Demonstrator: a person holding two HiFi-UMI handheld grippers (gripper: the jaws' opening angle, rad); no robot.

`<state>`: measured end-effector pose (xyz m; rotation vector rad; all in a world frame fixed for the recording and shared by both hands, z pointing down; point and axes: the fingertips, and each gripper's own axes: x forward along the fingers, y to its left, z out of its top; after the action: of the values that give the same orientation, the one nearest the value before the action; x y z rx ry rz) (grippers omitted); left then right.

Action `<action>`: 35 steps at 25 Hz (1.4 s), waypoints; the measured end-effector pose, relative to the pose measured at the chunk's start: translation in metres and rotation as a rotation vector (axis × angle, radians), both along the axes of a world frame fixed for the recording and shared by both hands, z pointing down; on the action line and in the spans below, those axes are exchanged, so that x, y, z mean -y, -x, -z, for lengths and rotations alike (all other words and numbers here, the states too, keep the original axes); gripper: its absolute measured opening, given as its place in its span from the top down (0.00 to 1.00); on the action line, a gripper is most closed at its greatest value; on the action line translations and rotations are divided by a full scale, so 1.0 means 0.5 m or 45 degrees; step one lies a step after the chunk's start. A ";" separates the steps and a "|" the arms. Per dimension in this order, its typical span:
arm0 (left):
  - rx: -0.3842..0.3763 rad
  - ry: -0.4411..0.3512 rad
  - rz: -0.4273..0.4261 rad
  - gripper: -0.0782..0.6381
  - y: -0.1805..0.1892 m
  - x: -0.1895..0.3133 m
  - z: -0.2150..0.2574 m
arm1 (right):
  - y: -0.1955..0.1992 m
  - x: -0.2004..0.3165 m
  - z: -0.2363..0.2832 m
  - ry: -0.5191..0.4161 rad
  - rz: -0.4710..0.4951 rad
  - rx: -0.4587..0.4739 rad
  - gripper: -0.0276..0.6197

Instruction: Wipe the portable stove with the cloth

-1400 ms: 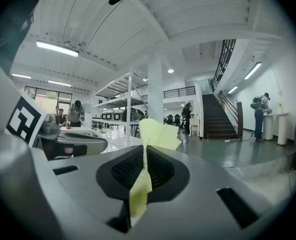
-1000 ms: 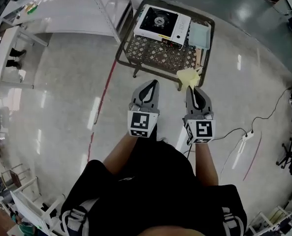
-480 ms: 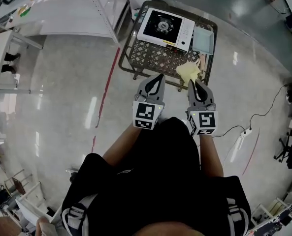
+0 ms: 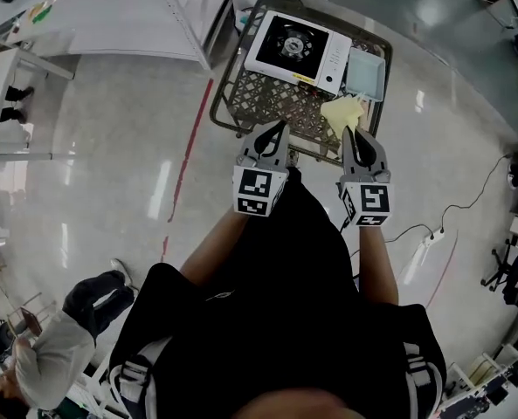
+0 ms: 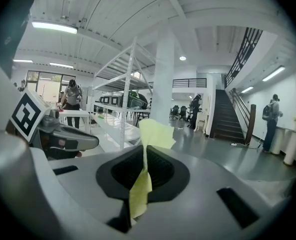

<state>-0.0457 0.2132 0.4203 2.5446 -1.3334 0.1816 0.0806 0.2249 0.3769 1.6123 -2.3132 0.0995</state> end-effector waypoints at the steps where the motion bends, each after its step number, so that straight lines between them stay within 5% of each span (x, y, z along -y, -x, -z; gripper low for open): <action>1: 0.006 0.009 0.000 0.86 -0.001 0.011 -0.007 | -0.005 0.015 -0.002 -0.001 0.002 0.001 0.93; 19: 0.136 0.258 0.022 0.86 -0.079 0.344 -0.154 | -0.163 0.432 -0.116 0.113 0.026 -0.037 0.93; 26: 0.187 0.395 0.087 0.86 -0.088 0.422 -0.234 | -0.210 0.615 -0.186 0.064 0.047 -0.170 0.93; 35: 0.170 0.425 0.170 0.86 -0.080 0.473 -0.258 | -0.238 0.759 -0.280 0.088 0.102 -0.347 0.93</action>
<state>-0.0055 -0.0233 0.5492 2.1910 -1.3827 0.5102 0.1998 -0.1545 0.5168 1.4021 -2.1367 -0.0547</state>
